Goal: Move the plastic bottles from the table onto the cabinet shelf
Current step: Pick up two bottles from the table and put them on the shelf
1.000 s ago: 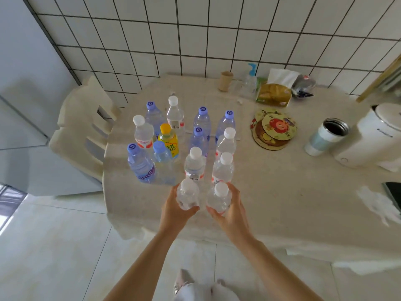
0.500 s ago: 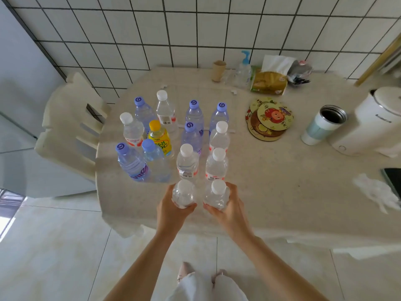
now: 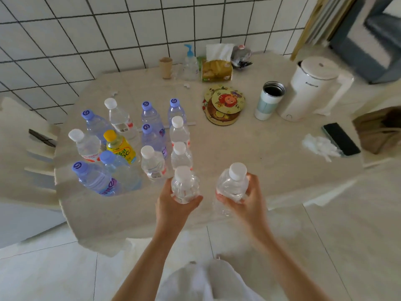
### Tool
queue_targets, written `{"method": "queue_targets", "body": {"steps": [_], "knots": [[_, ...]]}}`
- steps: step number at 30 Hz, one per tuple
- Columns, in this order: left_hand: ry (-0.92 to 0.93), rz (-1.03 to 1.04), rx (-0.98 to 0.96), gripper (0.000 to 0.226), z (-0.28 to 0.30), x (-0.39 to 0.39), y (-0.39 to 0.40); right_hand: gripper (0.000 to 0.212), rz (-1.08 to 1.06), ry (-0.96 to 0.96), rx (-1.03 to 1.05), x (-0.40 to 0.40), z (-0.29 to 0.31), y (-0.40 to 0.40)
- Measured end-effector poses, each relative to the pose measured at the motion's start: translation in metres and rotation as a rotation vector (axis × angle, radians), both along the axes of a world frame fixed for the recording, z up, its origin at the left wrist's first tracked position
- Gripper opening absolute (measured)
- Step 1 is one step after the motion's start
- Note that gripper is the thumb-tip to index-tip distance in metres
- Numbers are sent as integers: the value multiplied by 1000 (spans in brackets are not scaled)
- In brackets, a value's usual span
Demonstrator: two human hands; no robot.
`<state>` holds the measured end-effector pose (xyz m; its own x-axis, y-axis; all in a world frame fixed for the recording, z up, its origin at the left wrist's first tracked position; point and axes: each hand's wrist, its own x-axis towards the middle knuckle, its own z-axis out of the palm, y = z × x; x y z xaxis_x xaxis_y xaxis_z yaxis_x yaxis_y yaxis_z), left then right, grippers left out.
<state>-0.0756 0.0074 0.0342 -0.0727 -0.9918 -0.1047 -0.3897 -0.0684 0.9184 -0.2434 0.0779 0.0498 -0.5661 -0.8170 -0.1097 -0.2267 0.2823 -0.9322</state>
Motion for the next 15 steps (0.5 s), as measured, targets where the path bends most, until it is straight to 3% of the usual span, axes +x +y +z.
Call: {"method": "queue_targets", "body": {"steps": [15], "knots": [[-12,-695,4,57,-10,-26,13,67,-736,-56,35,59,11,104]]}}
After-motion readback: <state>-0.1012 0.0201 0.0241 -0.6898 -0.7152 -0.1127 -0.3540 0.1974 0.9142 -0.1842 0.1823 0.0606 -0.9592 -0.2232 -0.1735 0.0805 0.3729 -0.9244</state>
